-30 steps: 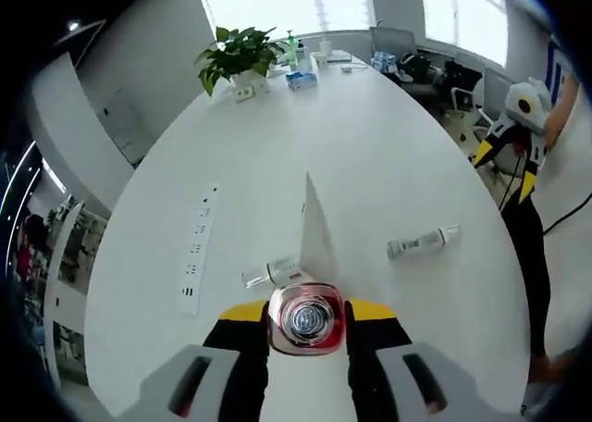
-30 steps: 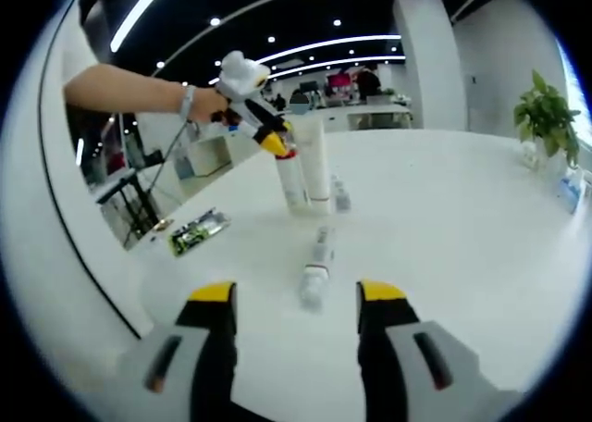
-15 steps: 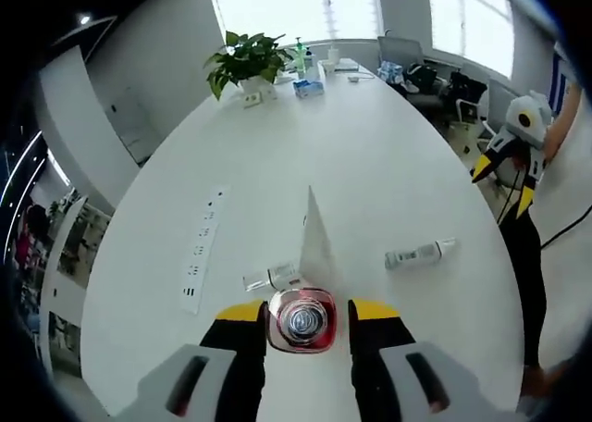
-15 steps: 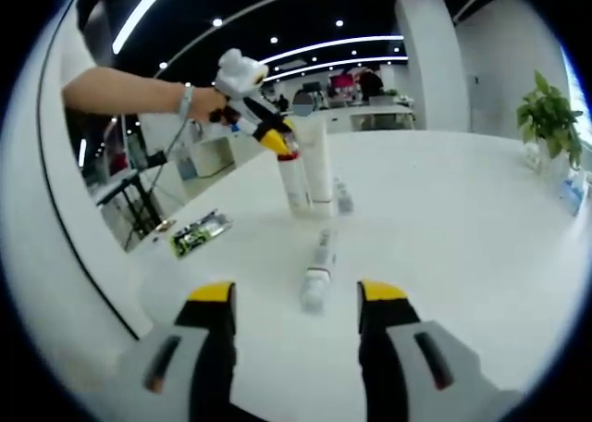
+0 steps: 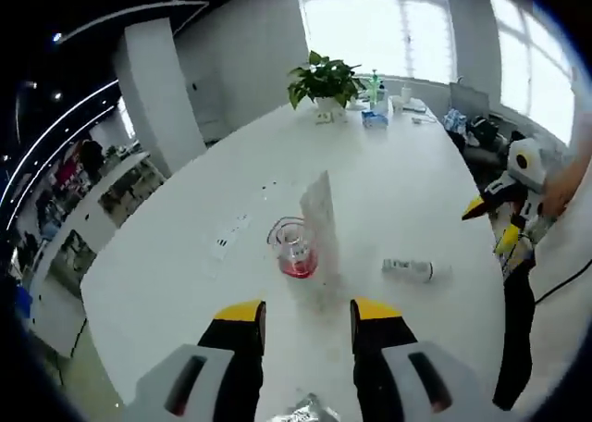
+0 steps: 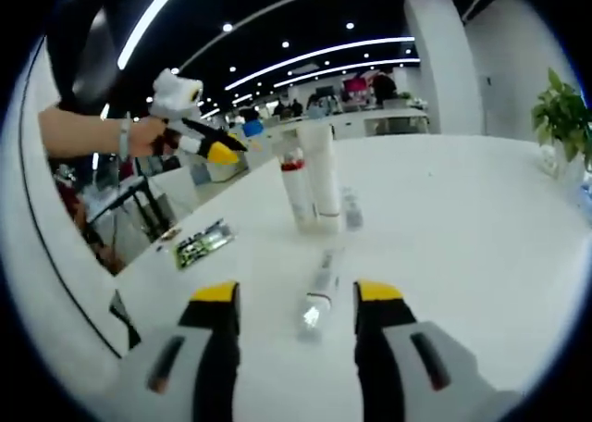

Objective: Arrange the skincare products in the storage area until every visible bottle or jar stands upright without overlapping.

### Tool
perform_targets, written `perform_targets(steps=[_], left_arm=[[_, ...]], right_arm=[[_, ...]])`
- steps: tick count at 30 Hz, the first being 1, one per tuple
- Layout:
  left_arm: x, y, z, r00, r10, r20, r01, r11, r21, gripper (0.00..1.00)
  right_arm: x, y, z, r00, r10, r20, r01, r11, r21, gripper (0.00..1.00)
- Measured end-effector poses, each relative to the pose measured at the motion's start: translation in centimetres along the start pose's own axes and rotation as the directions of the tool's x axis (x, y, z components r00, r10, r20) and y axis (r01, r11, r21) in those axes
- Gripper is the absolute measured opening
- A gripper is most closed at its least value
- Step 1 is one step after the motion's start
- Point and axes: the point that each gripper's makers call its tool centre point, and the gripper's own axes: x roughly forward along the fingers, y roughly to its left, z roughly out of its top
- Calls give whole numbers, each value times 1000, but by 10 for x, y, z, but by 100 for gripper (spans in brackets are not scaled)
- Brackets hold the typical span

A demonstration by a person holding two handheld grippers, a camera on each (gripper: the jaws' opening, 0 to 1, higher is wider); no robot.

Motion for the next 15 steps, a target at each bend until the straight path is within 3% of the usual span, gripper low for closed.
perform_targets(steps=[1, 4, 7, 10, 15], left_arm=[[-9, -9, -16, 1000, 9, 2, -9, 998, -61, 37], [-20, -27, -40, 999, 37, -23, -39, 994, -105, 37], [-29, -61, -78, 997, 26, -74, -35, 993, -117, 37], [-36, -85, -96, 996, 21, -87, -36, 984, -174, 37], [-43, -107, -107, 996, 32, -81, -50, 971, -234, 37]], right_arm=[[8, -8, 5, 1000, -2, 7, 2, 1000, -5, 45], [22, -25, 12, 1000, -17, 19, 17, 1000, 1, 44], [46, -46, 21, 999, -33, 41, 32, 999, 20, 43], [68, -58, 25, 999, -36, 41, 34, 998, 50, 42], [100, -71, 35, 999, -19, 39, 17, 998, 68, 39]])
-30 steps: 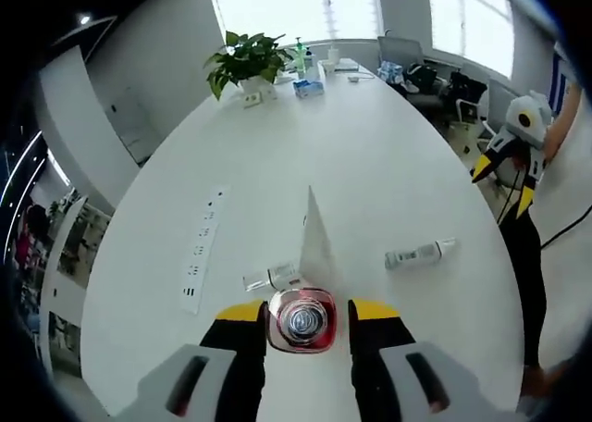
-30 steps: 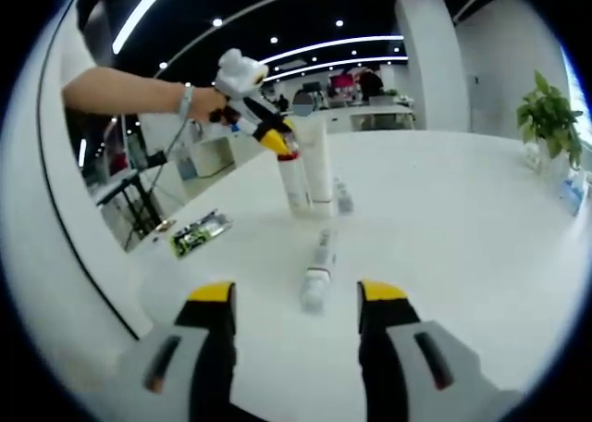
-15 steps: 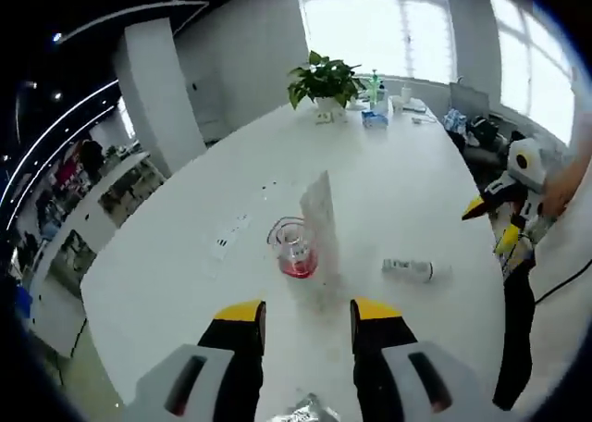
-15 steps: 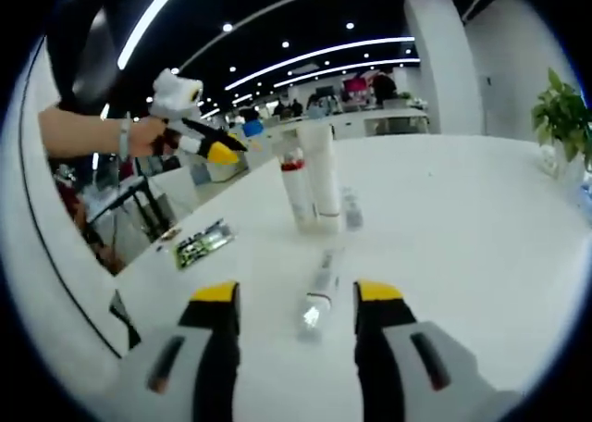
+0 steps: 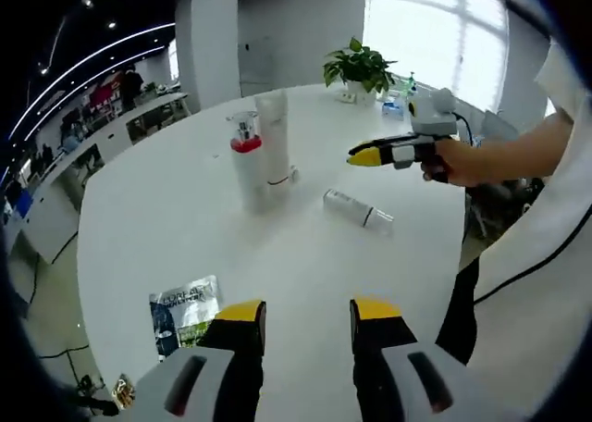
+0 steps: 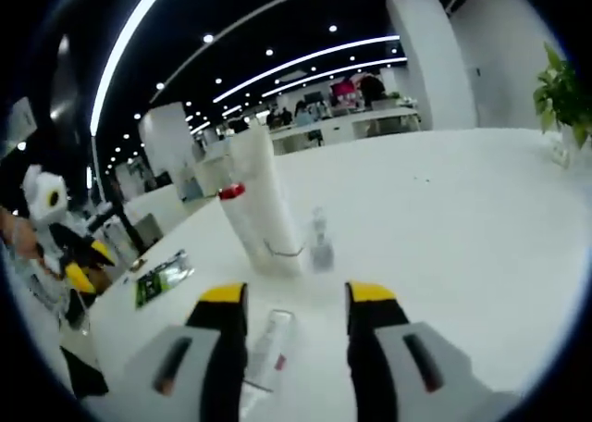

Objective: Arrange the skincare products in the storage area until every visible bottle or jar stands upright without overlapping.

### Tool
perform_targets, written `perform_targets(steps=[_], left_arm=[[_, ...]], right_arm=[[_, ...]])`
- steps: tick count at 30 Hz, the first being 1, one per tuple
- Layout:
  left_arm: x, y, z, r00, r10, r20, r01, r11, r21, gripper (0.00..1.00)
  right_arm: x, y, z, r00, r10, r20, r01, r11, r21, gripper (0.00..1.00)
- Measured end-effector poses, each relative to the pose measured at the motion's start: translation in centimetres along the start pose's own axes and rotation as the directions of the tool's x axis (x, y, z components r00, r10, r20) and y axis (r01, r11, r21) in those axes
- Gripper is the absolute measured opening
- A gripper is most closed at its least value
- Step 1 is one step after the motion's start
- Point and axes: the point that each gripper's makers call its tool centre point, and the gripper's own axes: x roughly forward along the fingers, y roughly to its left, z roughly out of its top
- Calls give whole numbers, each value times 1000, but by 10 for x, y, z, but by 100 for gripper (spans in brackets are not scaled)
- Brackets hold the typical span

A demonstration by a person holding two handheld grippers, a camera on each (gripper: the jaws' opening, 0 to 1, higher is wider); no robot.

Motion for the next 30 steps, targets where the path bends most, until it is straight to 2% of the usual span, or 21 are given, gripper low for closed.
perform_targets(steps=[1, 6, 8, 14, 16, 18, 20, 22, 25, 28, 29, 30], left_arm=[[-1, -6, -5, 1000, 7, -2, -7, 999, -44, 37], [-3, -19, -12, 1000, 14, 0, -14, 997, -74, 37], [-6, -22, -16, 1000, 20, -9, -21, 996, -83, 37], [-11, -19, -27, 998, 53, -25, -56, 988, -142, 37], [-11, -18, -30, 998, 60, -30, -64, 985, -158, 37], [-12, -17, -33, 997, 68, -33, -73, 983, -169, 37], [-14, -15, -36, 996, 80, -40, -86, 977, -193, 37], [-15, -14, -38, 995, 87, -43, -95, 972, -213, 36], [-16, -13, -40, 994, 96, -49, -104, 968, -227, 36], [-17, -10, -41, 993, 103, -56, -114, 963, -245, 36], [-17, -8, -41, 993, 104, -59, -116, 961, -250, 36], [-17, -8, -41, 993, 105, -60, -116, 961, -250, 36]], right_arm=[[6, -2, 2, 1000, 2, -1, -2, 1000, 1, 39], [42, -16, 14, 1000, -17, -21, 16, 1000, -22, 36], [50, -21, 16, 999, -27, -35, 27, 999, -21, 36], [88, -35, 28, 993, -33, -116, 29, 999, -30, 33], [101, -42, 36, 992, -30, -119, 26, 999, -31, 33], [113, -43, 37, 987, 9, -161, -6, 1000, 16, 34], [125, -45, 37, 979, 33, -204, -31, 999, 11, 34], [136, -41, 30, 957, 81, -280, -71, 996, 46, 34], [149, -40, 31, 947, 104, -305, -90, 994, 60, 34], [160, -35, 24, 913, 141, -383, -133, 990, 46, 34], [162, -33, 18, 895, 152, -420, -153, 988, 31, 34], [164, -33, 16, 889, 147, -433, -155, 988, 16, 33]])
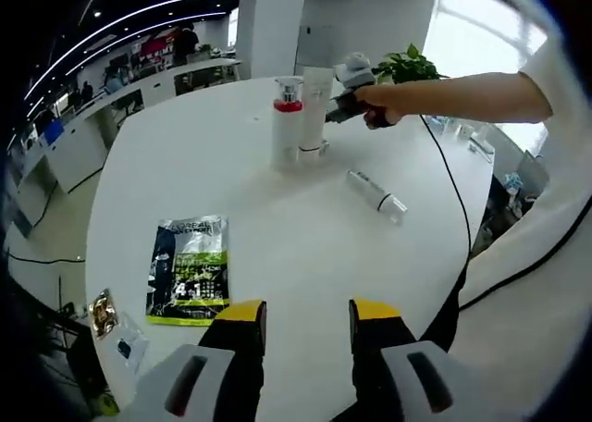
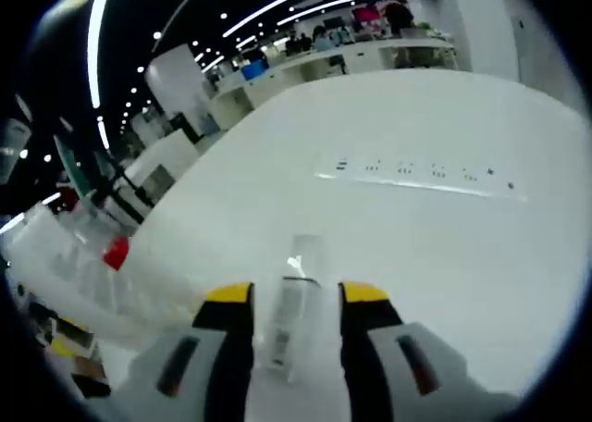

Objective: Arrange the skincare products in the storage area until every visible bottle or jar stands upright without overlapping.

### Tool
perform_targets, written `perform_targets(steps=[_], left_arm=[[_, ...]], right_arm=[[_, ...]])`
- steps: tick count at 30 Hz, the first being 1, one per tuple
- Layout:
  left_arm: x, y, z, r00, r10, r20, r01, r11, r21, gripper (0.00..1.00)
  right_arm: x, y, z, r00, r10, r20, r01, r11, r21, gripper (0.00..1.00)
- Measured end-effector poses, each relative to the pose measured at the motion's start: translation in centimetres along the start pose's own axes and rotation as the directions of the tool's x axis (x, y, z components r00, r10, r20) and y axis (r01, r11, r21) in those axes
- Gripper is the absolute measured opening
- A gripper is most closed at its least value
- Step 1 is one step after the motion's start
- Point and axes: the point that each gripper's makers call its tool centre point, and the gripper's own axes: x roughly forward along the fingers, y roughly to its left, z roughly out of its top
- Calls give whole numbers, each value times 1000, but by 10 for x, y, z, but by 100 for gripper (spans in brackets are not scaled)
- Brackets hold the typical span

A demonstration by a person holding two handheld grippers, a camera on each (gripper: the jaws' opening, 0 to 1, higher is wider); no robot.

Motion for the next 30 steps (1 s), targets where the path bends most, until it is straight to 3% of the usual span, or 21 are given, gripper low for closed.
perform_targets(steps=[8, 12, 14, 18, 25, 30], left_arm=[[3, 4, 2, 1000, 4, -8, -4, 1000, -7, 36], [6, 4, 1, 1000, -2, -11, 2, 1000, -12, 36], [7, 3, 1, 1000, -4, -14, 3, 1000, -10, 36], [6, 3, 2, 1000, -2, -5, 2, 1000, -11, 36], [-1, 3, -3, 1000, 7, 5, -7, 1000, -8, 35], [-7, 4, -1, 998, 17, 54, -14, 999, -46, 35]], right_arm=[[9, -4, -17, 996, -15, -87, 9, 998, -66, 27], [4, 3, -20, 996, -18, -89, 12, 997, -75, 24], [3, 2, -20, 995, -38, -90, 25, 989, -148, 22], [2, 4, -22, 994, -47, -103, 29, 986, -165, 21], [-6, -2, -26, 994, -58, -93, 47, 991, -123, 19], [-30, -10, -29, 997, -65, -31, 64, 997, -36, 19]])
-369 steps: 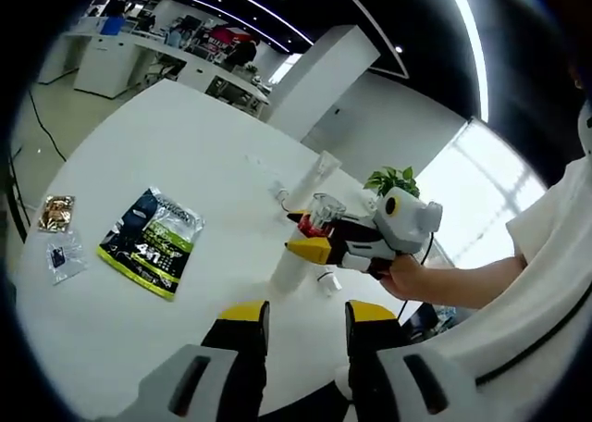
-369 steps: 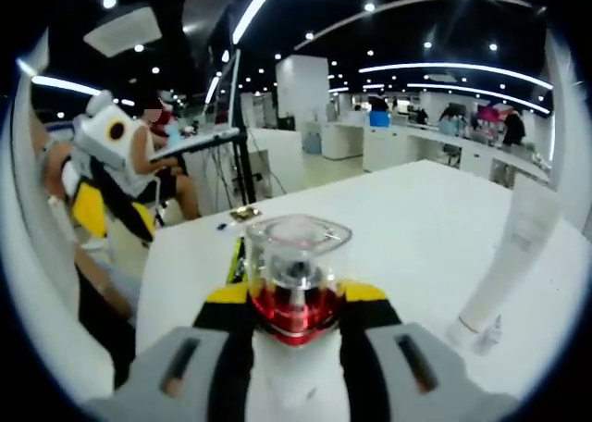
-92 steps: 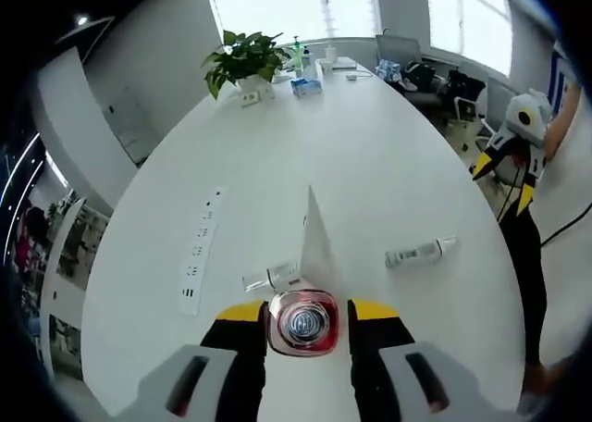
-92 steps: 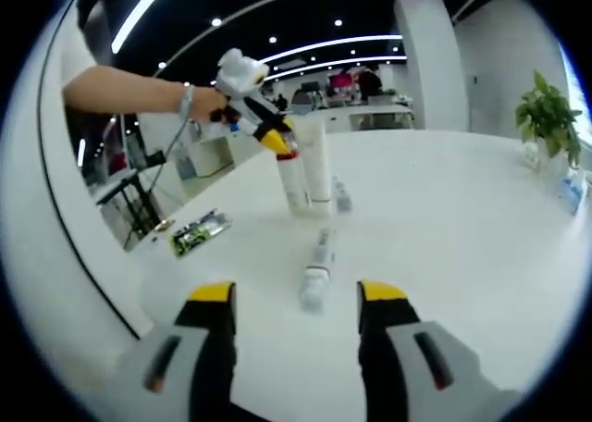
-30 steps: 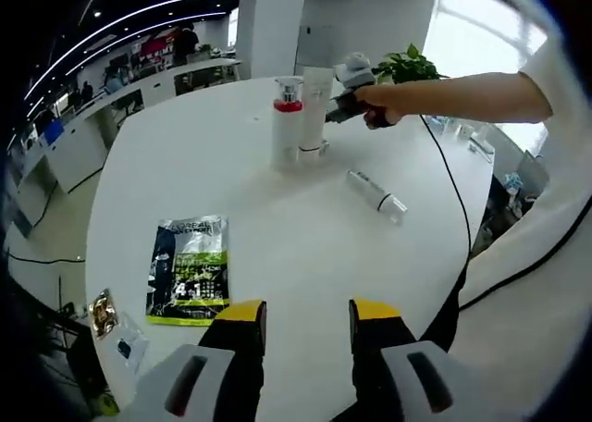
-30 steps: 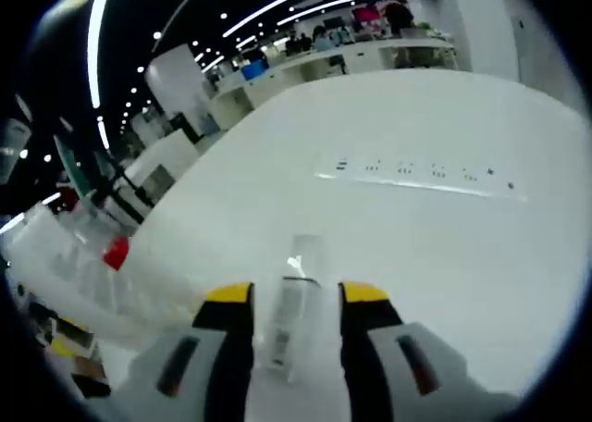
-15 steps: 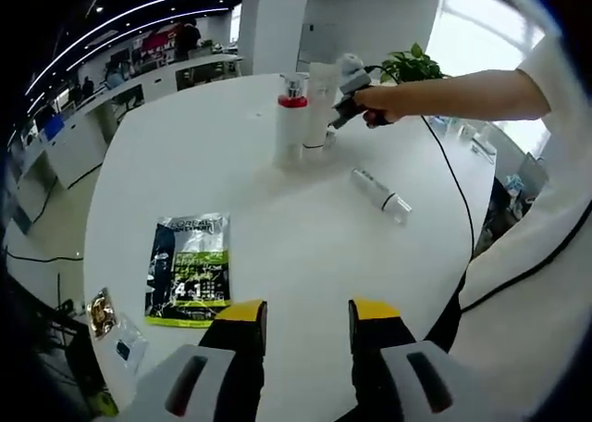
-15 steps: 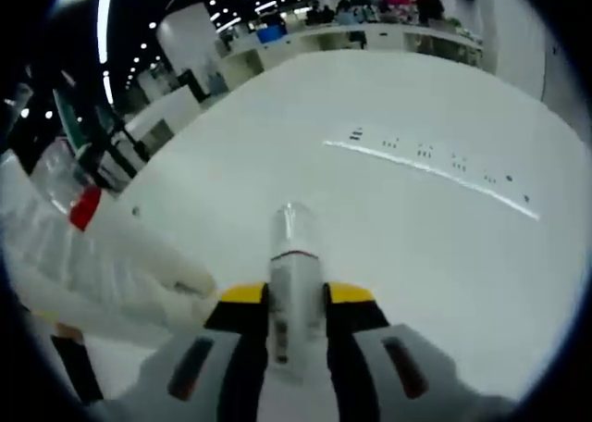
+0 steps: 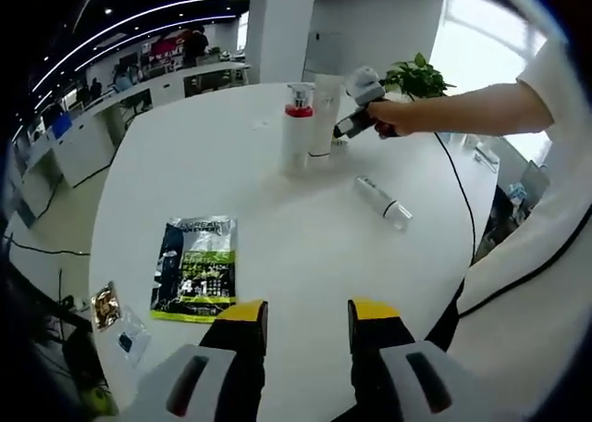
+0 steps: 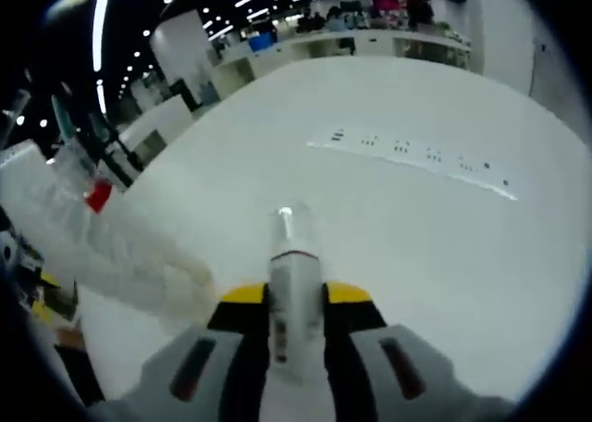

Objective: Arrange the skincare products in the storage area until every visible bottle or jar stands upright without overlapping.

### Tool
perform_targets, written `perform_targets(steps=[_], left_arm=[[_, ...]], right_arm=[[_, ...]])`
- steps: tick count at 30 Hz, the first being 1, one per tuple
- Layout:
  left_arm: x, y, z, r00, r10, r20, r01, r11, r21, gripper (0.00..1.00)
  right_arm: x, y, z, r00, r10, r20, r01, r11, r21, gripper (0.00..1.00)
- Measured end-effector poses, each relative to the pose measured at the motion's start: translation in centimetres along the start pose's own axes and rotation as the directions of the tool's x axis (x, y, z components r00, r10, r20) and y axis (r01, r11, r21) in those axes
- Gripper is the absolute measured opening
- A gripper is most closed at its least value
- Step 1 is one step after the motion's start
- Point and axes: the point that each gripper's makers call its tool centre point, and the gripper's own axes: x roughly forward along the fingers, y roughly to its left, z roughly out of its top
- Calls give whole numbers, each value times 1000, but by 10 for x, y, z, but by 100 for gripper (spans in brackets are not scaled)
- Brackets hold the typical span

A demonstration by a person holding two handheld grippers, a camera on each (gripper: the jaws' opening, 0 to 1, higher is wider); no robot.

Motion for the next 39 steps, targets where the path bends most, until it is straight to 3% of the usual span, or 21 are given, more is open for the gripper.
perform_targets(steps=[7, 9, 12, 14, 16, 18, 20, 23, 26, 28, 29, 32, 39], left_arm=[[2, -14, 9, 996, -44, 83, 51, 996, -76, 35], [3, -24, 17, 988, -81, 128, 96, 989, -115, 35], [4, -28, 21, 984, -96, 150, 116, 985, -126, 34], [7, -37, 29, 973, -139, 182, 166, 977, -138, 33], [8, -43, 35, 966, -167, 196, 198, 969, -149, 31], [9, -53, 47, 950, -202, 239, 245, 955, -165, 31], [12, -61, 58, 931, -236, 279, 294, 938, -185, 31], [16, -65, 65, 921, -250, 300, 316, 927, -200, 31], [21, -75, 77, 904, -271, 330, 352, 911, -214, 31], [23, -80, 80, 901, -282, 330, 361, 908, -210, 31], [24, -84, 84, 895, -292, 336, 371, 906, -202, 31], [23, -86, 88, 886, -300, 353, 386, 900, -204, 31], [25, -91, 97, 854, -333, 400, 452, 856, -252, 32]], right_arm=[[-42, -7, -17, 995, -14, 99, -2, 988, 152, 19], [-55, -4, -31, 994, -21, 107, 3, 987, 164, 19], [-65, 0, -42, 992, -21, 121, -1, 983, 181, 19], [-83, 13, -64, 989, -21, 143, -12, 974, 226, 19], [-91, 25, -74, 987, -16, 158, -24, 969, 248, 19], [-101, 50, -90, 987, 13, 158, -51, 969, 241, 19], [-108, 71, -98, 984, 51, 170, -91, 969, 232, 19], [-113, 99, -106, 976, 130, 172, -168, 959, 227, 19], [-119, 116, -110, 972, 146, 184, -187, 955, 229, 19], [-119, 119, -110, 968, 162, 193, -207, 948, 242, 19], [-123, 131, -104, 953, 202, 225, -257, 934, 248, 19], [-128, 142, -97, 943, 228, 243, -284, 931, 230, 19], [-145, 188, -71, 870, 371, 325, -441, 880, 177, 19]])
